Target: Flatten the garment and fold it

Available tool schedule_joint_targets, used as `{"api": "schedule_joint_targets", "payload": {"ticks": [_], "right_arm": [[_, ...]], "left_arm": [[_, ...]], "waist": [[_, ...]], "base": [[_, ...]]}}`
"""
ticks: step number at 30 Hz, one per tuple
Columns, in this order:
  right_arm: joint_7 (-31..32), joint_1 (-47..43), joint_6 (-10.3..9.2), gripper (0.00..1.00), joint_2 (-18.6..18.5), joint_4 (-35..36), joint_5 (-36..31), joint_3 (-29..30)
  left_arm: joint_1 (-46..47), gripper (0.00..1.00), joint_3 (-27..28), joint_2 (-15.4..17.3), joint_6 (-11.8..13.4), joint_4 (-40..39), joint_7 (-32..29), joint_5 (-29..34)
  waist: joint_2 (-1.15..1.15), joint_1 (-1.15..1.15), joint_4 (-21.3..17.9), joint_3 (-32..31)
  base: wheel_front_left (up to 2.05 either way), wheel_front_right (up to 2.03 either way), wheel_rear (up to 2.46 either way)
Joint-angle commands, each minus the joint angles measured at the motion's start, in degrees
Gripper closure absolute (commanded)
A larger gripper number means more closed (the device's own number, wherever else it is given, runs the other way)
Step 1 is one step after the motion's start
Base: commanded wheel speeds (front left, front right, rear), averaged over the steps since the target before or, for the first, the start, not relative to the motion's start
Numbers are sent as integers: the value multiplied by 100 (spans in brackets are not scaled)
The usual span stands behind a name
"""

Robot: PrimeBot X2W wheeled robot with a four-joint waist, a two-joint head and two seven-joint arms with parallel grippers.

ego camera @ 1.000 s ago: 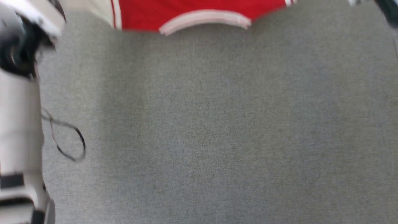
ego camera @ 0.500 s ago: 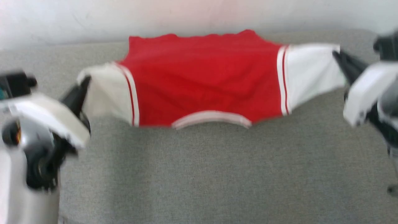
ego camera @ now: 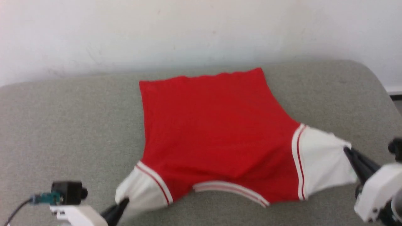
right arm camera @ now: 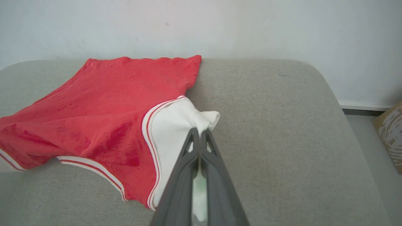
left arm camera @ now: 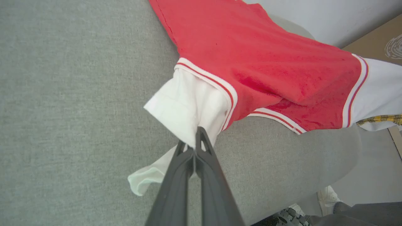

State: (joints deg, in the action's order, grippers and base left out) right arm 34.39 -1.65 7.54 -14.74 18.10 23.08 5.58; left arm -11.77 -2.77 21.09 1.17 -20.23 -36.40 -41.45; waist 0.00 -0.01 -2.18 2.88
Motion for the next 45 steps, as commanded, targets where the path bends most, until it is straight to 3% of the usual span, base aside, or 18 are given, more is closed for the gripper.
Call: {"api": "schedule_joint_targets", "payload": {"ticks": [1, 12, 23, 32, 38, 42, 43, 44, 45], "right_arm": [[96, -266, -5, 100, 113, 149, -13, 114], [691, -2068, -5, 100, 820, 957, 145, 754], [-15, -2240, -5, 100, 919, 763, -408, 481], [-444, -1335, -5, 100, 393, -618, -1102, -349], [-609, -669, -5, 100, 304, -2179, -1345, -881], [-870, -440, -5, 98, 368, -2799, -1326, -927], [-914, -419, -5, 73, 406, -2841, -1291, -866], [-925, -424, -5, 25, 422, -2831, -1270, -799], [-921, -448, -5, 0, 429, -2752, -1258, -715]], "left_arm": [[-249, 100, 15, 10, 59, -116, -56, -62], [-1843, 100, 167, -392, 336, -589, 162, -417], [-1645, 100, 202, -806, 440, -683, 999, -72], [-944, 100, -45, -898, 362, -459, 1244, 197], [-608, 100, -174, -870, 286, -331, 1227, 261], [-527, 100, -207, -870, 292, -283, 1219, 280], [-529, 100, -198, -872, 303, -289, 1225, 280], [-535, 100, -191, -870, 309, -300, 1227, 277], [-541, 100, -176, -870, 318, -318, 1246, 284]], "waist": [[0, 1, 22, -263], [0, 1, 77, -693], [0, 1, 173, -458], [0, 1, 201, 15], [0, 1, 338, 189], [0, 1, 403, 214], [0, 1, 409, 214], [0, 1, 418, 215], [0, 1, 429, 216]], "base": [[0, 0, 0], [0, 0, 0], [0, 0, 0], [0, 0, 0], [0, 0, 0], [0, 0, 0], [0, 0, 0], [0, 0, 0], [0, 0, 0]]}}
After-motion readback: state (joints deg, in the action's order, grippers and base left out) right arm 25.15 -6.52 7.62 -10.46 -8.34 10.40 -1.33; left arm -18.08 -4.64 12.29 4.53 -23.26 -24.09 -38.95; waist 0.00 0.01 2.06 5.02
